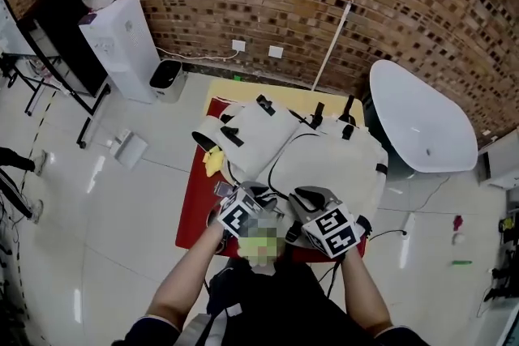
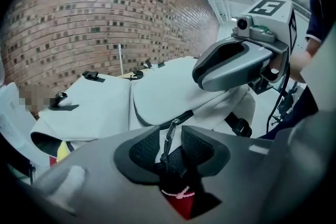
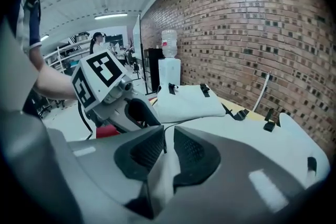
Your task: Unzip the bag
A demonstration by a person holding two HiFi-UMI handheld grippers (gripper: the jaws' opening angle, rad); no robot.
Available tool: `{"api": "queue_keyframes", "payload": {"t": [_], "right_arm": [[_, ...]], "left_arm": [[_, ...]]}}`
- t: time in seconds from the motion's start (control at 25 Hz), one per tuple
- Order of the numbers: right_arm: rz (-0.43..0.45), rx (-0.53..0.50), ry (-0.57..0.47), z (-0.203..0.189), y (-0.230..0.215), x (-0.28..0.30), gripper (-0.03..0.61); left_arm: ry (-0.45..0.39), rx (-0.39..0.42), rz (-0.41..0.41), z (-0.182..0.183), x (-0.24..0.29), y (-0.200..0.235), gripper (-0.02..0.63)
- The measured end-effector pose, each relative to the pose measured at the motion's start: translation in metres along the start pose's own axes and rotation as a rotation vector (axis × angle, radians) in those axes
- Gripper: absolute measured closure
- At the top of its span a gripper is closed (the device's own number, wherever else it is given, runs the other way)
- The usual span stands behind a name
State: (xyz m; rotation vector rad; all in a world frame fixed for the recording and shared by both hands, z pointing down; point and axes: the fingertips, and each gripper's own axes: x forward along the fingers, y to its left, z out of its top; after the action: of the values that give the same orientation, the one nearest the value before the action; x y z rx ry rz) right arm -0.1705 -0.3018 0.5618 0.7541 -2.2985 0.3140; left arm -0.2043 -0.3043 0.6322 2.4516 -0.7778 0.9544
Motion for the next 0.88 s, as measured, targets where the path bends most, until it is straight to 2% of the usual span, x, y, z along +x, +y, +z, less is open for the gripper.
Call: {"api": "queue_keyframes", "payload": {"t": [0.2,0.28,0.36,0.56,0.72,0.88], "right_arm": [[-0.044,0.036,0.006,-0.011,-0.002,0.001,0.531],[-0.05,0.044,-0.006,-0.009,-0.005,-0.002,0.539],[-0.051,0.052,-0.007,-0.011,-0.007,-0.004,0.548],[-0.05,0.074,0.005,-0.021,-0.01,-0.004,0.563],[-0.033,0.06,0.014,-0.024,-0.008,-0.001,0.568],[-0.024,0.044,0.047,-0.033,-0.008,0.003,0.568]], "left_arm": [[0.061,-0.014,-0.093,-0.007,0.01,-0.003,0.487],[0.077,-0.027,-0.131,-0.007,0.011,-0.009,0.528],[0.082,-0.017,-0.134,-0.007,0.013,-0.01,0.557],[0.099,-0.006,-0.144,-0.006,0.007,-0.013,0.578],[0.106,0.047,-0.075,0.001,-0.001,0.0,0.58],[0.168,0.068,-0.01,-0.007,-0.006,0.018,0.584]]}}
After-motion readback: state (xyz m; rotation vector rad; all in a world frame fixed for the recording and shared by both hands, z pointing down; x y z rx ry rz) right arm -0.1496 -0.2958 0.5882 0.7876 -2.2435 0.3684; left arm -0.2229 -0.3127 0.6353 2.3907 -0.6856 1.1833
